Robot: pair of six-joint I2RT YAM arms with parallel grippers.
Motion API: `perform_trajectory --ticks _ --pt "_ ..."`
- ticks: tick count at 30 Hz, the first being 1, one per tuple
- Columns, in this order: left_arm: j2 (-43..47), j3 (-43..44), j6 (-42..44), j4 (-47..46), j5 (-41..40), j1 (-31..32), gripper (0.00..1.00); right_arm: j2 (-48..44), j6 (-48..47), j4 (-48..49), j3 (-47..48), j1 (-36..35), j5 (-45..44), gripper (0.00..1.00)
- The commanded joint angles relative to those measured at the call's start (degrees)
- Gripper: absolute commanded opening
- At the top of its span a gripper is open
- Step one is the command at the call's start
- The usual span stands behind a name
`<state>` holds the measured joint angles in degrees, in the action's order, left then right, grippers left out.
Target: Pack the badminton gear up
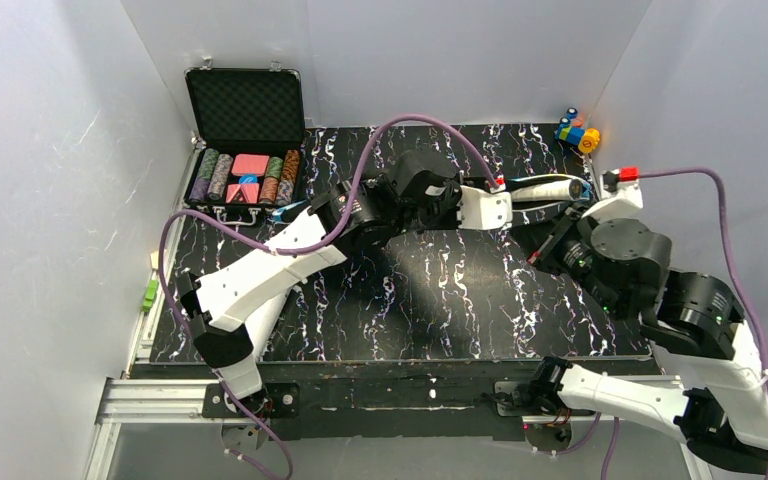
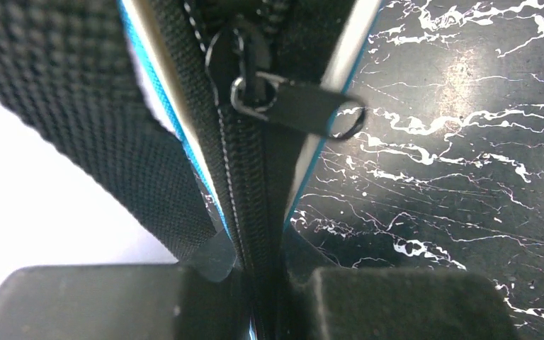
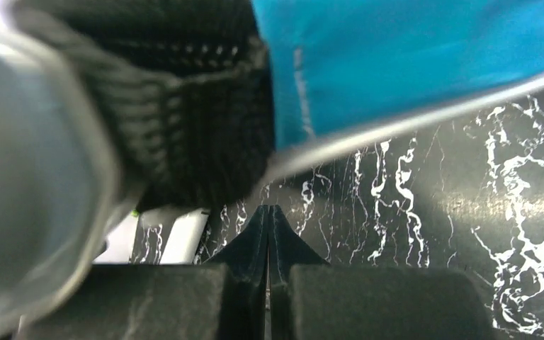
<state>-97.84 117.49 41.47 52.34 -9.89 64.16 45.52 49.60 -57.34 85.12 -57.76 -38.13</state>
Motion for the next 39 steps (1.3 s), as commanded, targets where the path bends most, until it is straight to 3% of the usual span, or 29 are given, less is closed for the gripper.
perform_trajectory --ticks 1,16,22,32,39 --pt "4.6 2.7 4.7 -4.5 -2.6 1.9 0.0 1.1 3.4 3.2 -2.9 0.1 3.5 0.01" --pt "6.4 3.7 8.1 -5.6 -5.5 2.4 0.0 -0.7 7.4 7.1 -12.7 1.0 6.4 0.01" --pt "6.7 3.8 9.7 -4.0 -6.3 2.9 0.0 1.0 7.4 9.3 -15.2 4.5 12.7 0.01" --pt "10.1 -0.4 2.3 3.7 -3.5 3.2 0.0 5.9 7.2 16.8 -21.9 9.7 26.8 0.01" --pt "15.9 -8.4 -1.6 5.9 -0.4 1.8 0.0 12.7 4.9 19.0 -17.7 10.2 32.1 0.01"
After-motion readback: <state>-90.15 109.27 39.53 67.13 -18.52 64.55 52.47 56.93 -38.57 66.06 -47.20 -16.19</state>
